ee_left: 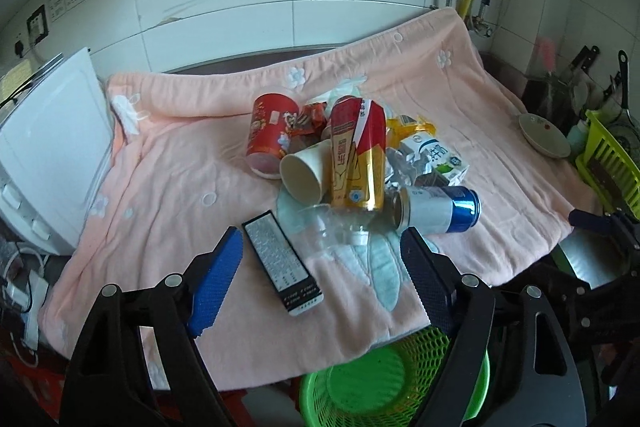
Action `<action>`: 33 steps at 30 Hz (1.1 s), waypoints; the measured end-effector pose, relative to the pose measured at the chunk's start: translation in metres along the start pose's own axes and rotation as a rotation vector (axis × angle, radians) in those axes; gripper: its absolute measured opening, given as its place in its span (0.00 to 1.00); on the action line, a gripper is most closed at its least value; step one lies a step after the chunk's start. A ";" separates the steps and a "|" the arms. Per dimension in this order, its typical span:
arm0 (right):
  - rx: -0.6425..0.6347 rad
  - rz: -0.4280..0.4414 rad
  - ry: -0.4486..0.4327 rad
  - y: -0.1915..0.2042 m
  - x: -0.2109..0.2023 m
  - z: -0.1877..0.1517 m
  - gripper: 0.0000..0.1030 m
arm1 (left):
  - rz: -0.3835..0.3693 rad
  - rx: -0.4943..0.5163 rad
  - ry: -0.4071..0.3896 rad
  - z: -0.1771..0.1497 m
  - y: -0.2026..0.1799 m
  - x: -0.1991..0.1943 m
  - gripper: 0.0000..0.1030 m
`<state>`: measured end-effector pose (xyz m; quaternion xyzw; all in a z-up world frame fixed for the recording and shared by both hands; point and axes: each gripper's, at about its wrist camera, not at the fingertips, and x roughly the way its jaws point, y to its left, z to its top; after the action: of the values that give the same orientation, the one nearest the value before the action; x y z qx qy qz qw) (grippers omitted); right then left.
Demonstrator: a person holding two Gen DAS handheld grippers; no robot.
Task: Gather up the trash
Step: 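Reach down and grasp the gold-and-red drink bottle with the left gripper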
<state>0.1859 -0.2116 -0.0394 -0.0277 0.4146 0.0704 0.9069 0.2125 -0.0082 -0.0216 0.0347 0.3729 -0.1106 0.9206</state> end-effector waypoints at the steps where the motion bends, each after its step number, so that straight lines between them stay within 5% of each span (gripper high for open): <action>1: 0.005 -0.003 0.002 -0.001 0.002 0.001 0.93 | -0.020 0.011 0.001 0.007 -0.002 0.009 0.75; 13: 0.051 -0.039 0.032 -0.007 0.024 0.014 0.93 | -0.253 0.020 0.105 0.058 0.002 0.117 0.70; 33: 0.113 -0.090 0.060 -0.015 0.041 0.018 0.93 | -0.404 -0.008 0.267 0.070 0.003 0.209 0.70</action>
<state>0.2285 -0.2204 -0.0585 0.0029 0.4431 0.0051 0.8964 0.4066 -0.0527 -0.1162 -0.0301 0.4912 -0.2854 0.8224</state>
